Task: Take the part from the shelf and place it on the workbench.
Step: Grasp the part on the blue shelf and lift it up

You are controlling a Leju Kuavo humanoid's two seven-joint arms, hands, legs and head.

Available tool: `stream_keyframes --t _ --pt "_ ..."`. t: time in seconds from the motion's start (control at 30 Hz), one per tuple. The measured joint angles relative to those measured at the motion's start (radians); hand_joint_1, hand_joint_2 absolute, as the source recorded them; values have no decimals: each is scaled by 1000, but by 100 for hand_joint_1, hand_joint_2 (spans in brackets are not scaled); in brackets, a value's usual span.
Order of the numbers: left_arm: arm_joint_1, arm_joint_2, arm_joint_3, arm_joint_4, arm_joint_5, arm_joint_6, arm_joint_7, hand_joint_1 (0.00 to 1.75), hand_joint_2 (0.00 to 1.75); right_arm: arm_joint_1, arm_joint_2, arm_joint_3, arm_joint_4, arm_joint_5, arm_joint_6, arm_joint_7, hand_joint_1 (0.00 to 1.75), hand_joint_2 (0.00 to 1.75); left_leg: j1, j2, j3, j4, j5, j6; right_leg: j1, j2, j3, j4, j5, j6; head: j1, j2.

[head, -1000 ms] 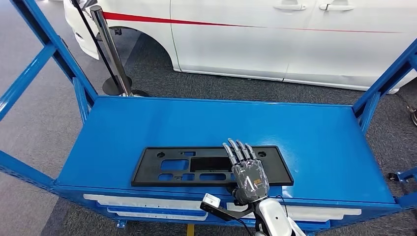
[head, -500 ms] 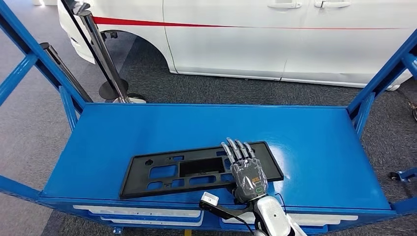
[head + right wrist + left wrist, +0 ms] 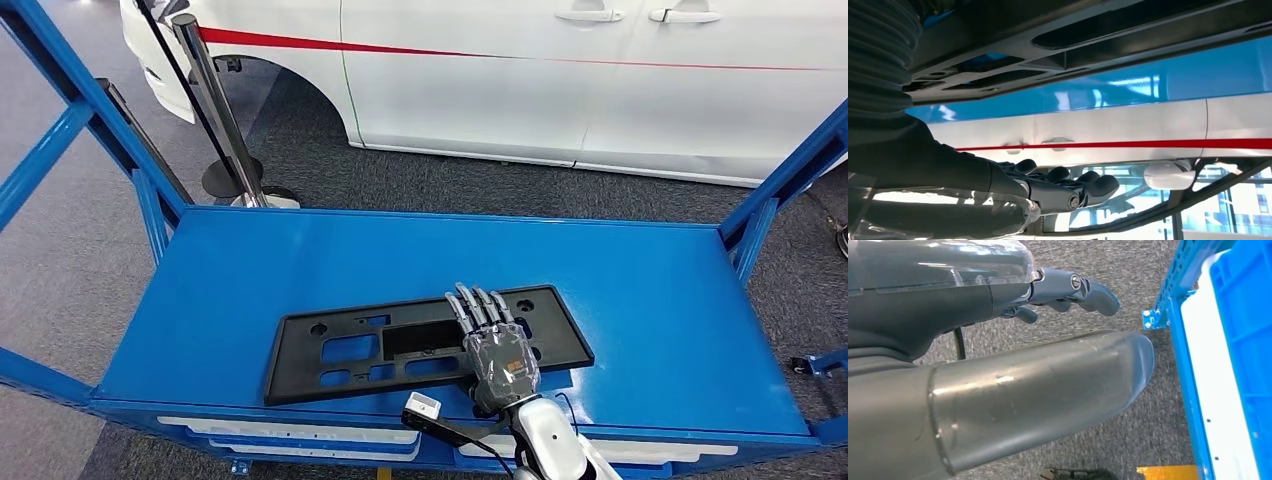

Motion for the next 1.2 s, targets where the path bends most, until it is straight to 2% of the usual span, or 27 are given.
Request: stream_keyframes --t 0.03,0.07,0.17,0.23,0.27,0.33,0.37,0.4,0.43,0.5,0.53,0.57,0.67,0.73,0.77,0.83,0.87,0.9,0.93,1.0,1.03,1.07,1.1,1.2 --pt "-1 0 -1 1 0 1 0 0 0 -2 0 1 1 0 0 0 0 175 -1 0 -1 3 -3 -5 2 0 20 -42 13 -3 0 0" --pt "-1 0 -2 2 0 1 0 0 0 -4 1 2 2 0 0 0 0 175 -2 -1 -2 5 -4 -10 4 1 27 -61 14 -7 0 0" --pt "-3 2 -5 3 1 2 0 0 0 -7 2 4 6 0 4 0 0 175 -1 0 -2 7 -7 -26 5 3 28 -67 18 -22 -1 0" --pt "-3 2 -10 5 4 5 1 0 0 -12 4 8 7 -1 10 -1 0 175 2 0 -20 50 -39 -37 1 1 30 -74 23 -34 -1 0" --pt "-4 3 -13 7 7 6 3 0 0 -15 5 11 9 -2 14 -1 34 175 3 1 -43 102 -70 -42 0 -1 30 -75 24 -38 -1 0" --pt "-4 4 -19 13 12 8 8 0 0 -19 7 16 16 -10 25 0 118 175 5 1 -102 232 -131 -48 1 -3 28 -75 24 -41 -2 0" --pt "-4 5 -23 17 15 10 12 0 0 -19 8 19 23 -15 33 2 161 175 5 1 -121 275 -142 -49 2 -4 28 -75 24 -41 -2 0" --pt "-4 7 -27 21 18 13 15 0 0 -21 10 21 32 -21 43 7 171 175 5 1 -124 280 -132 -49 2 -5 29 -74 24 -41 -2 0" --pt "-4 9 -34 24 21 16 18 0 0 -23 12 23 42 -28 55 13 173 175 5 1 -106 244 -104 -47 2 -4 30 -74 24 -41 -2 0" --pt "-6 14 -47 31 28 20 23 0 0 -31 18 24 60 -43 80 25 175 175 4 1 -38 104 -37 -39 3 -3 32 -74 23 -39 -2 0" --pt "-7 16 -53 33 32 22 26 0 0 -36 21 24 67 -49 89 29 175 175 2 1 -10 45 -17 -34 5 -2 32 -73 23 -36 -1 0" --pt "-8 18 -59 35 37 24 29 0 0 -41 23 24 73 -52 96 32 175 175 0 1 6 11 -9 -30 6 -1 31 -73 24 -32 -1 0" --pt "-7 23 -73 42 50 27 34 0 0 -48 27 24 84 -57 104 33 175 175 -2 1 11 -8 -4 -17 6 0 30 -76 27 -15 -1 0" --pt "-7 25 -81 47 54 28 35 0 0 -50 28 23 87 -59 105 34 175 175 3 2 13 -18 4 -4 6 0 17 -46 2 -6 -1 0" --pt "-7 25 -85 48 55 29 35 0 0 -50 28 22 88 -60 105 35 175 175 6 3 13 -21 8 1 6 0 -2 -1 -26 -3 0 0" --pt "-6 27 -91 51 56 30 35 0 0 -50 28 21 92 -63 107 37 175 175 5 4 10 -22 8 5 4 0 -63 131 -93 1 0 0" --pt "-5 27 -92 52 56 31 35 0 0 -49 28 21 94 -64 108 37 175 175 4 4 9 -21 8 5 4 0 -88 185 -111 2 0 0" --pt "-4 28 -93 54 57 31 36 0 0 -48 28 21 95 -64 111 38 175 175 4 4 9 -20 8 5 4 0 -99 207 -110 3 0 0" --pt "-4 28 -94 55 59 31 36 0 0 -48 28 21 96 -64 113 39 175 175 4 3 10 -20 8 5 4 0 -89 189 -88 2 0 0" --pt "-3 28 -96 59 64 31 36 0 0 -48 28 18 95 -63 118 41 175 175 4 1 13 -17 5 2 4 -1 -25 58 -18 -4 0 0" --pt "-4 28 -98 60 66 31 36 0 0 -48 28 17 93 -62 121 41 175 175 2 -1 12 -13 3 -2 6 -1 7 -9 7 -7 0 0" --pt "-4 28 -99 61 69 32 36 0 0 -48 28 15 89 -60 124 42 175 175 0 -1 11 -11 1 -5 7 -1 28 -54 20 -11 0 0" --pt "-3 28 -100 62 71 32 36 0 0 -47 28 14 84 -58 128 43 175 175 -2 -2 9 -9 1 -10 8 0 35 -74 21 -14 0 0" --pt "-2 30 -102 64 77 33 36 0 0 -44 28 8 69 -52 141 44 175 175 -1 -2 6 -6 -4 -27 9 1 36 -81 24 -27 -1 0"
